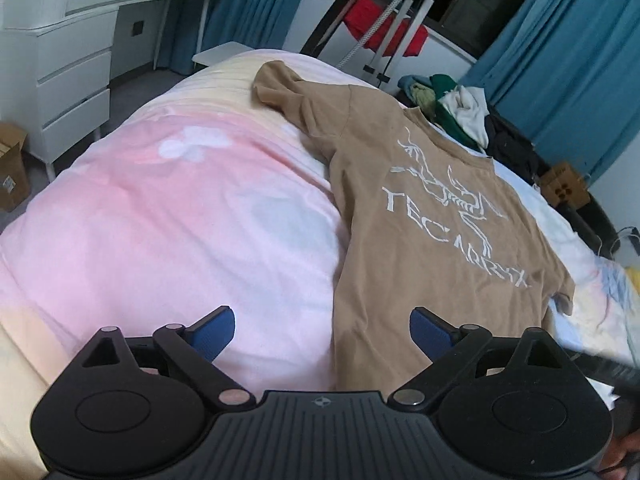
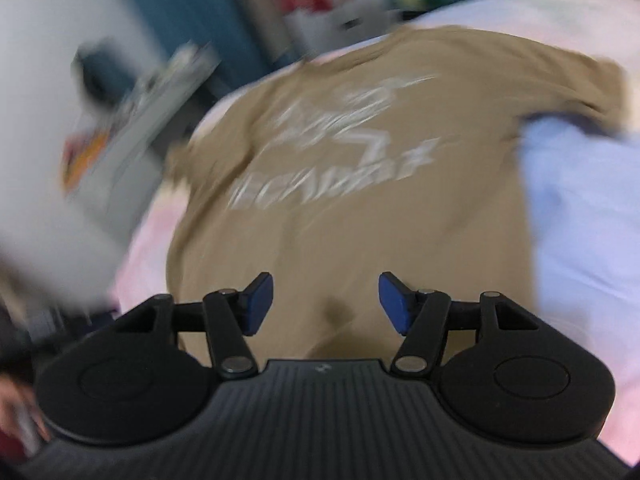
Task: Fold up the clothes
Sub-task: 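Grasp the shirt sleeve with the right gripper and smooth it flat, then grasp the tan shirt hem with the left gripper and pull it straight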
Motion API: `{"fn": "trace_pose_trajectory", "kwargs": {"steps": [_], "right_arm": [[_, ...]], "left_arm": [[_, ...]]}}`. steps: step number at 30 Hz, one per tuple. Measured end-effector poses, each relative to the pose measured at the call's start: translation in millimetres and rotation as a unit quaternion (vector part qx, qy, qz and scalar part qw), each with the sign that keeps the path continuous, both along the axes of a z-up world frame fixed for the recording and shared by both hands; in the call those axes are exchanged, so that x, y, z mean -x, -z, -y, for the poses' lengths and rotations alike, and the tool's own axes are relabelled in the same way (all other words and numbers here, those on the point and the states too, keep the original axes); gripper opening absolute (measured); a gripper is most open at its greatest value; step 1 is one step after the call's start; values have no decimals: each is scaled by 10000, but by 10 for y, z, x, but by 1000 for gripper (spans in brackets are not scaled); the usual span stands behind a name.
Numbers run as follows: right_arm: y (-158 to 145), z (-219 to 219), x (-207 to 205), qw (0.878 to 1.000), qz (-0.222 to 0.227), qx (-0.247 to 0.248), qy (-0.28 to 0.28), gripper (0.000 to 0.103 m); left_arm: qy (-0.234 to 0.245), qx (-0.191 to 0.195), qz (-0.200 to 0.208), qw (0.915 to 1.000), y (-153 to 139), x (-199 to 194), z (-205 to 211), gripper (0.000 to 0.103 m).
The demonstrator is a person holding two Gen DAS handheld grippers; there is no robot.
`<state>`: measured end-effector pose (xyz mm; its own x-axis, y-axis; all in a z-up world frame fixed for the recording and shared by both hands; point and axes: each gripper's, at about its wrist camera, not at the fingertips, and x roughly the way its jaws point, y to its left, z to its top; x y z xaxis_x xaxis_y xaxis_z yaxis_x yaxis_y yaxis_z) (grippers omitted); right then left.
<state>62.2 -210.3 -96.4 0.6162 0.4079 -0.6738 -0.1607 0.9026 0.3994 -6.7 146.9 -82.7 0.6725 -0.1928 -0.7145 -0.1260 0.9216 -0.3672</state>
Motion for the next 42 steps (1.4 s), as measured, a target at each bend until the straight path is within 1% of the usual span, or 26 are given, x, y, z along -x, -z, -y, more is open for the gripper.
{"fn": "trace_pose_trajectory", "kwargs": {"steps": [1,2,4,5,9,11,12,13,15,16,18,19,22,24,27,30,33,34,35,36,37,38,39,40,41,42], "right_arm": [[32,-122,3,9996,4,217,-185,52],[63,-245,6,9984,8,434,-370,48],[127,-489,12,9935,17,866,-738,31],[152,-556,27,9919,22,983,-809,29],[135,-535,48,9931,68,897,-756,29],[116,-512,39,9940,79,800,-735,29],[106,-500,34,9945,85,751,-725,29],[96,-488,29,9949,91,702,-715,29],[77,-465,20,9957,102,605,-694,30],[67,-453,15,9961,108,556,-683,30],[47,-430,6,9967,119,459,-662,30],[38,-418,1,9970,125,410,-651,30],[59,-354,-46,9983,46,283,-501,30],[78,-310,-80,9990,-14,199,-392,30],[136,-159,-164,9999,-145,16,-38,30],[192,16,-251,9989,-270,-166,339,30],[242,146,-312,9971,-359,-292,611,30],[257,179,-327,9964,-383,-331,674,30],[270,191,-335,9961,-402,-345,699,30],[281,194,-339,9960,-420,-349,709,30],[282,189,-338,9961,-418,-341,705,30],[278,182,-334,9962,-409,-328,696,30],[268,174,-330,9964,-386,-316,682,30],[258,171,-330,9966,-363,-315,676,30],[249,172,-331,9966,-343,-318,674,30],[240,172,-331,9967,-322,-322,672,30]], "left_arm": [[6,13,-15,10000,8,2,9,92],[21,48,-37,10000,19,2,13,89],[87,176,-87,9998,46,-19,24,83],[127,240,-113,9996,64,-33,33,78],[333,385,-348,9981,183,-114,110,64],[480,371,-421,9973,221,-141,163,54],[570,358,-427,9968,230,-143,196,51],[658,339,-428,9963,238,-144,227,45],[780,192,-457,9957,263,-146,297,24],[830,97,-478,9954,277,-148,333,6],[928,-92,-473,9945,290,-144,404,4],[975,-180,-383,9943,268,-129,434,2],[1226,-577,-89,9907,145,-92,620,1],[1525,-664,45,9861,48,-110,791,1],[1938,-683,107,9786,-21,-214,1097,1],[2321,-721,141,9699,34,-376,1463,1],[2684,-411,23,9624,230,-552,1680,5],[2736,-393,-65,9610,293,-581,1718,9],[2759,-430,-121,9601,330,-598,1736,18],[2749,-469,-125,9602,334,-583,1716,23],[2706,-462,-88,9615,312,-553,1661,34],[2630,-400,-43,9640,270,-503,1565,46],[2527,-300,3,9671,218,-445,1447,49],[2414,-195,41,9702,168,-391,1323,55],[2272,-107,35,9738,120,-335,1186,63],[2105,-40,-30,9776,92,-280,1066,66]]}}
